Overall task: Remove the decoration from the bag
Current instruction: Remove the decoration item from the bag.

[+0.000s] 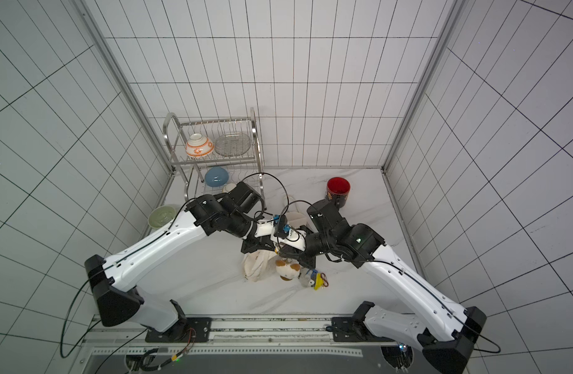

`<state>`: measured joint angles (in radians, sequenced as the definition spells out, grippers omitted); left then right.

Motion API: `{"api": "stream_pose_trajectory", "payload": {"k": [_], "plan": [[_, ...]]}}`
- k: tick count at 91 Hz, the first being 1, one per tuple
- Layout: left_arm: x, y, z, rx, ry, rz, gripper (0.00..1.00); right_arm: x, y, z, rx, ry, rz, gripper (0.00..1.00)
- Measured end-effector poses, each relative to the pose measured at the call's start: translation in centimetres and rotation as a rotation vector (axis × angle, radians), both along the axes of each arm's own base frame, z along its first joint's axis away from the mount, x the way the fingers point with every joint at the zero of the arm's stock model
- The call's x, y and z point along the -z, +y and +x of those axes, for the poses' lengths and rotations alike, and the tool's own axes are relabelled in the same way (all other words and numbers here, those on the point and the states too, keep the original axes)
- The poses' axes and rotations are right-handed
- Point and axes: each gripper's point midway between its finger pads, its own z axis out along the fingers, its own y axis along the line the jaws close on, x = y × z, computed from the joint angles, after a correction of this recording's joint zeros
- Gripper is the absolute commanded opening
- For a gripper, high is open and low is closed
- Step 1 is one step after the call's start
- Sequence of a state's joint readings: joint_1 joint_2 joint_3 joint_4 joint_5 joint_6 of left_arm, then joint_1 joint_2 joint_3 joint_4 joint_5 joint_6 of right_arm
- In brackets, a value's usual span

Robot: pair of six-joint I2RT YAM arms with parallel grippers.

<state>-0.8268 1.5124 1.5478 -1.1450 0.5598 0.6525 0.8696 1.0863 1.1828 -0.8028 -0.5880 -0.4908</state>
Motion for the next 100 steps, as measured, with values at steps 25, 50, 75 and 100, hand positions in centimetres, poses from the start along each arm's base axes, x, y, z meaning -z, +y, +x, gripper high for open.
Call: {"api": "stream_pose_trajectory", "payload": {"k": [25,50,75,100], "plan": [[0.2,0.0,-0.9,0.019,0.058,-0.013,0.00,-0.3,0.5,-0.6,-0.053,0.041,-0.014,0.00],[0.3,-0.5,-0.4,0.018,0.048,-0.041,0.00,-0.1,0.0,0.5,0.059,0.043,0.075,0.00],[0.6,-0.5,-0.4,0.016,0.095,-0.060,0.08,0.0,0.4,0.5,0.065,0.026,0.159,0.00],[0.2,0.5,1.3,-0.080,0.159,-0.077,0.22,-0.7,1.7,3.4,0.154,0.052,0.339,0.00]]}}
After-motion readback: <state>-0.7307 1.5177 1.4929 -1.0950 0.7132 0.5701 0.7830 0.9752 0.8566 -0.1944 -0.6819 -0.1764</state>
